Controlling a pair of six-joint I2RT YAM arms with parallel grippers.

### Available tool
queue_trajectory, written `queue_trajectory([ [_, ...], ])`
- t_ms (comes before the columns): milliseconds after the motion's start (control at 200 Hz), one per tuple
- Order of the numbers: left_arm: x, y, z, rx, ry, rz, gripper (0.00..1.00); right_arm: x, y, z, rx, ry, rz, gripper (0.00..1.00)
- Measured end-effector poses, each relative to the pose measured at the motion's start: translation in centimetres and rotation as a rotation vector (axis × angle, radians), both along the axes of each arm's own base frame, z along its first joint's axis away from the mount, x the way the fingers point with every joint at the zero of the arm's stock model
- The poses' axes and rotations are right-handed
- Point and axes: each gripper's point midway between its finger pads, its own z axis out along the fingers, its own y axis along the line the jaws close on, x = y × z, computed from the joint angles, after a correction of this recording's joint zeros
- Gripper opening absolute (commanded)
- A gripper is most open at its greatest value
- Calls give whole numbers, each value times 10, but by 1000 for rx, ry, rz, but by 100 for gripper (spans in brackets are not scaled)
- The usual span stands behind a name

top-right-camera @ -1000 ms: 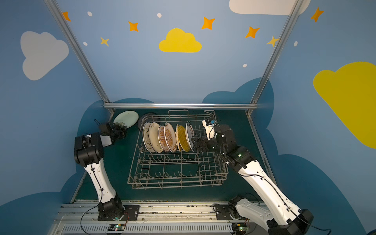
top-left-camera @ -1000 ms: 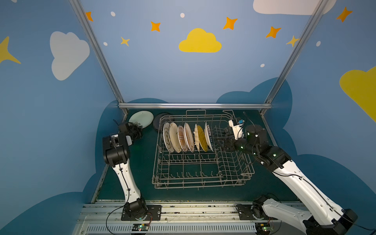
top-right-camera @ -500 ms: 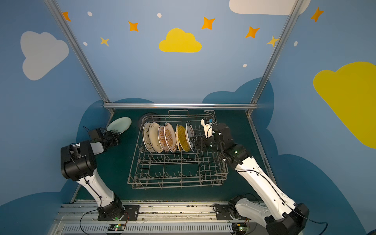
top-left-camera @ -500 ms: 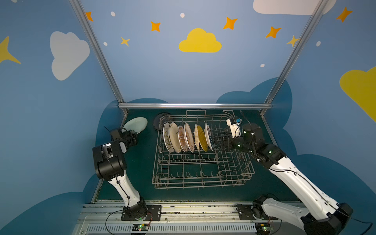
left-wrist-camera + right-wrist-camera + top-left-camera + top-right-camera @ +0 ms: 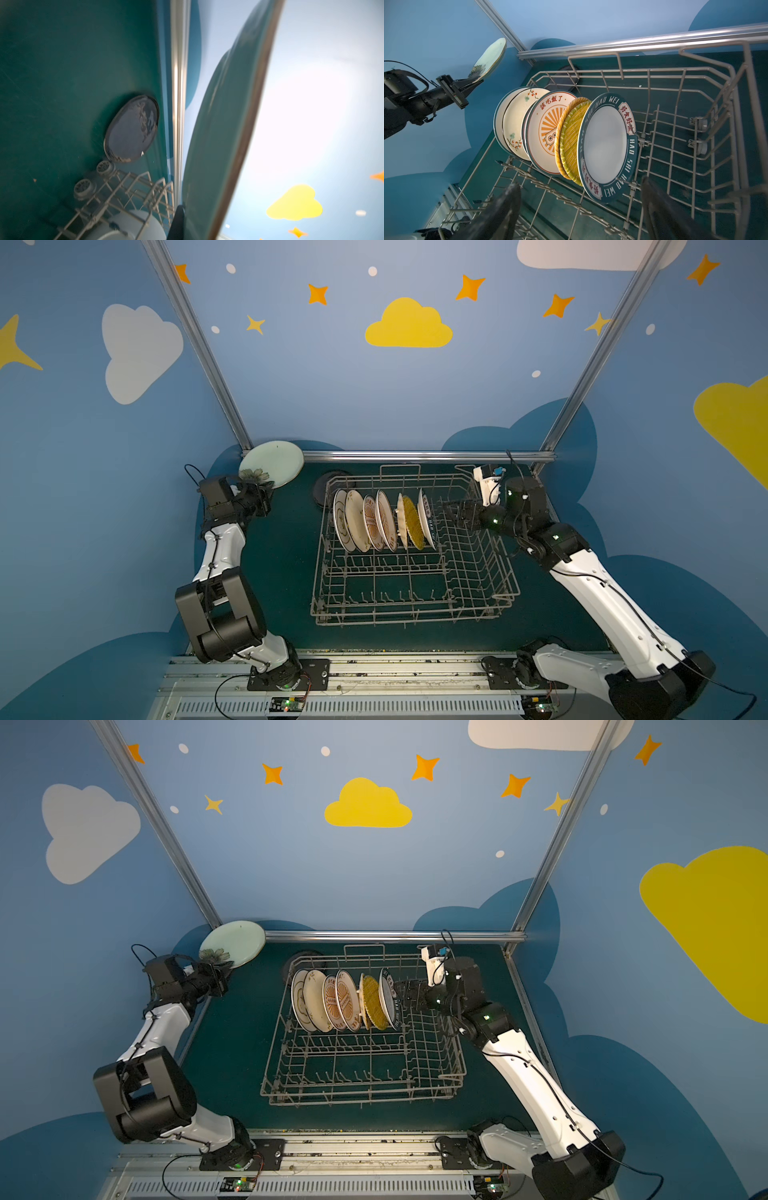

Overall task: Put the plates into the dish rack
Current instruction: 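Lift the pale green plate over the rack with the left gripper while the right approaches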

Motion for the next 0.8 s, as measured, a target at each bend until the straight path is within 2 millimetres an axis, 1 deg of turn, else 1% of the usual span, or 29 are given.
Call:
queue_trajectory([
  [50, -2, -8, 11, 28, -6, -36, 4, 4, 0, 4, 30, 9, 0, 88],
  [110, -4, -24, 27, 66, -25, -95, 4, 10, 1, 6, 70, 27, -1, 88],
  [185, -4, -54, 46, 102, -61, -195, 4, 17, 4, 10, 119, 54, 1, 88],
  [280, -5, -105, 67, 146, -118, -347, 4, 26, 8, 18, 188, 76, 10, 88],
  [416, -20, -188, 92, 185, -194, -587, 4, 35, 17, 39, 274, 83, 31, 88],
  [491, -33, -229, 100, 190, -233, -711, 4, 38, 22, 54, 318, 73, 50, 88],
  [546, -43, -253, 102, 190, -253, -782, 4, 39, 25, 62, 347, 67, 63, 87],
  [636, -56, -279, 102, 175, -266, -864, 4, 41, 28, 69, 383, 73, 72, 87],
  [731, -63, -293, 100, 164, -267, -908, 4, 43, 33, 69, 418, 97, 84, 85],
  [801, -66, -302, 98, 159, -262, -930, 4, 47, 37, 68, 441, 116, 95, 80],
])
